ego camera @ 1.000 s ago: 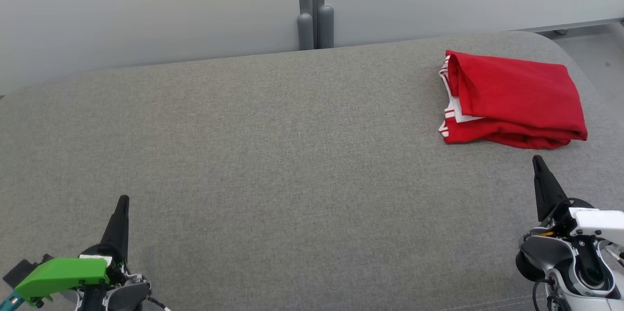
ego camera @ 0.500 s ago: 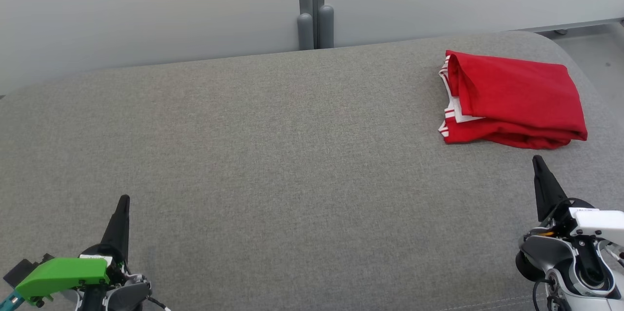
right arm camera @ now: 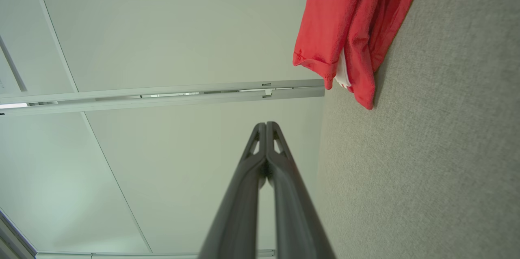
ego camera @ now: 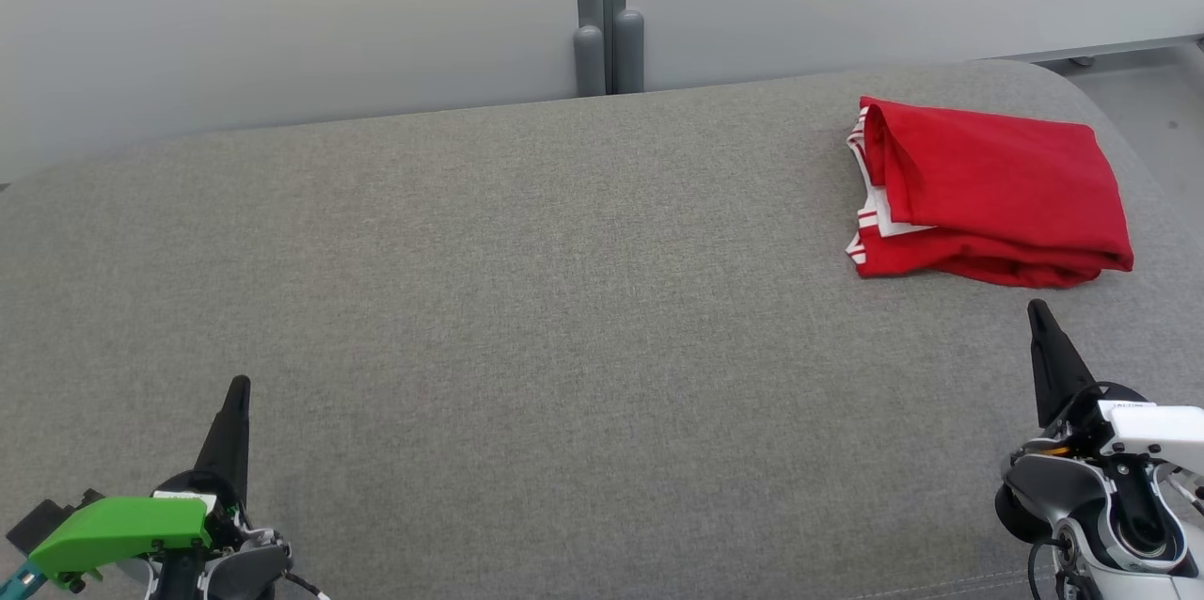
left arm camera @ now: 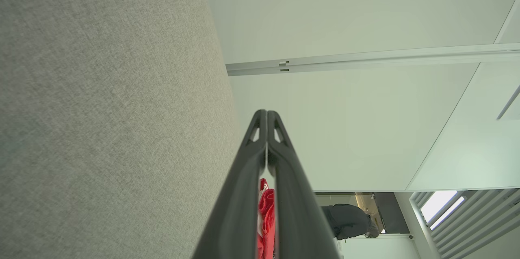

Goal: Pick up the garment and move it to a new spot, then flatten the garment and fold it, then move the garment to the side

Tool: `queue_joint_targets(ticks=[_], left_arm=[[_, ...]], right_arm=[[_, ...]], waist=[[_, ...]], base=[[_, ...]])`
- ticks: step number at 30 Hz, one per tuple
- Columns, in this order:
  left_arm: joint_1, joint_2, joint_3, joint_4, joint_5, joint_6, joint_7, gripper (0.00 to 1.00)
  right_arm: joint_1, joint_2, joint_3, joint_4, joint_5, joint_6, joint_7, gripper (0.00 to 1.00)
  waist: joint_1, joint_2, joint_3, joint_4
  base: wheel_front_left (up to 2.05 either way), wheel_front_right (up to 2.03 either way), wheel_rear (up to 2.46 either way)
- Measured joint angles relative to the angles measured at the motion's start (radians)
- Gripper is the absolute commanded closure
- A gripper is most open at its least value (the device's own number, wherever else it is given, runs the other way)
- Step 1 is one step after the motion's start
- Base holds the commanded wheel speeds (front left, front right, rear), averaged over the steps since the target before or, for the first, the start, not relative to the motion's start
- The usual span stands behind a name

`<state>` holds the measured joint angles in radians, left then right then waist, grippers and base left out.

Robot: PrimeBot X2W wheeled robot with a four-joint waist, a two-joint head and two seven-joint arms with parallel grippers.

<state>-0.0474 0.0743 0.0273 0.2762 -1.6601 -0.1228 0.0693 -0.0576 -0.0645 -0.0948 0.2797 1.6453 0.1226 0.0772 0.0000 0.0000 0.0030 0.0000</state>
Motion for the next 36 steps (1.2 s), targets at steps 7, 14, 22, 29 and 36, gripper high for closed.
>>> queue_joint_targets(ticks=[7,14,22,29,36], left_arm=[[0.0,0.0,0.0,0.0,0.0,0.0,0.0,1.0],[0.0,-0.001,0.001,0.0,0.0,0.0,0.0,1.0],[0.0,-0.002,0.002,0.0,0.0,0.0,0.0,1.0],[0.0,-0.002,0.002,-0.001,0.0,0.0,0.0,1.0],[0.0,-0.002,0.002,-0.001,0.001,0.0,0.0,1.0]], right_arm=[[0.0,0.0,0.0,0.0,0.0,0.0,0.0,1.0],[0.0,0.001,-0.001,0.0,0.0,0.0,0.0,1.0],[0.0,0.001,-0.001,0.0,0.0,0.0,0.0,1.0],[0.0,0.001,-0.002,-0.001,0.0,0.0,0.0,1.0],[0.0,0.002,-0.002,-0.001,0.0,0.0,0.0,1.0]], waist=[[0.0,0.0,0.0,0.0],[0.0,0.0,0.0,0.0],[0.0,0.0,0.0,0.0],[0.0,0.0,0.0,0.0],[0.0,0.0,0.0,0.0]], base=[[0.0,0.0,0.0],[0.0,0.0,0.0],[0.0,0.0,0.0],[0.0,0.0,0.0],[0.0,0.0,0.0]])
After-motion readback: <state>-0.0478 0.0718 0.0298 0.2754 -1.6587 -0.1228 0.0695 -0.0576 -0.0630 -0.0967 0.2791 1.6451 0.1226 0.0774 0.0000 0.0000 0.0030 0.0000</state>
